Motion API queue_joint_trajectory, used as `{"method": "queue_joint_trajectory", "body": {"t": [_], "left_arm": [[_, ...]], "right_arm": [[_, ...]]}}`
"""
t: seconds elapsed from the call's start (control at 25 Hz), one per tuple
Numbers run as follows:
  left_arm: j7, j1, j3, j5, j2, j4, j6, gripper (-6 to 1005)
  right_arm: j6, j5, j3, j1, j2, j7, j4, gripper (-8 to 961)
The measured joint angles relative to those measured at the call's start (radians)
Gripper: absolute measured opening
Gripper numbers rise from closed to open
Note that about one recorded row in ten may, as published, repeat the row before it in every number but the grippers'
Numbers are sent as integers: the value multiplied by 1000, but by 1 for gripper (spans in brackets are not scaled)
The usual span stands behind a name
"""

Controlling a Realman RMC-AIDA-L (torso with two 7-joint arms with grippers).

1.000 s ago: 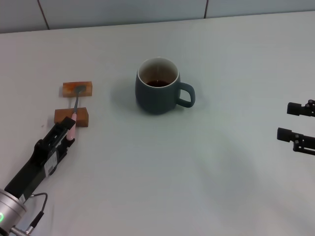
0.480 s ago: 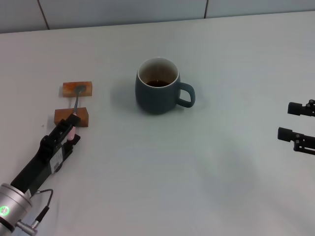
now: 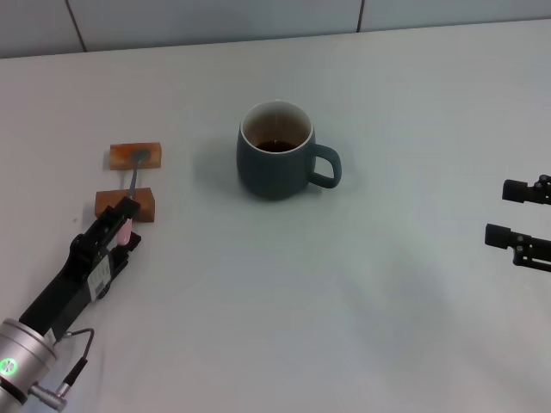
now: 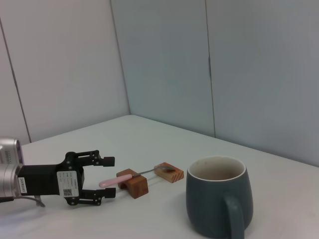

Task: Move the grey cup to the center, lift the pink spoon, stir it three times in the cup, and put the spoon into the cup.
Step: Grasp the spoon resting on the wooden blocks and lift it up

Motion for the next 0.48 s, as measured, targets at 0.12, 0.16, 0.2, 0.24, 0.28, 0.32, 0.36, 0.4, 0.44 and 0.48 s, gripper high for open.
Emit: {"method": "queue_joint_trajectory", "body": {"t": [0.12,0.16,0.2,0.24,0.28,0.32,0.36,0.4,0.44,0.48], "left_arm": [[-2,-1,-2,0,0,0,-2,783],[-3,-1,-3,0,0,0,-5,768],[-6,-1,-2,0,0,0,-8,753],[-9,-2,-3,1,0,0,-12,739],[-13,-2,-3,1,0,0,-16,724],[-14,-2,-3,1,0,0,-18,709],[-16,-2,-2,1,0,0,-21,686],[-18,-2,-3,1,0,0,-21,664],[-18,-2,-3,1,0,0,-21,641],[-18,-2,-3,1,0,0,-21,618]], "right_arm": [[0,0,0,0,0,0,0,680],[-1,0,0,0,0,0,0,680],[-2,0,0,0,0,0,0,680],[-3,0,0,0,0,0,0,680],[-3,0,0,0,0,0,0,680],[-4,0,0,0,0,0,0,680],[-4,0,0,0,0,0,0,680],[-4,0,0,0,1,0,0,680],[-4,0,0,0,1,0,0,680],[-4,0,0,0,1,0,0,681]]}}
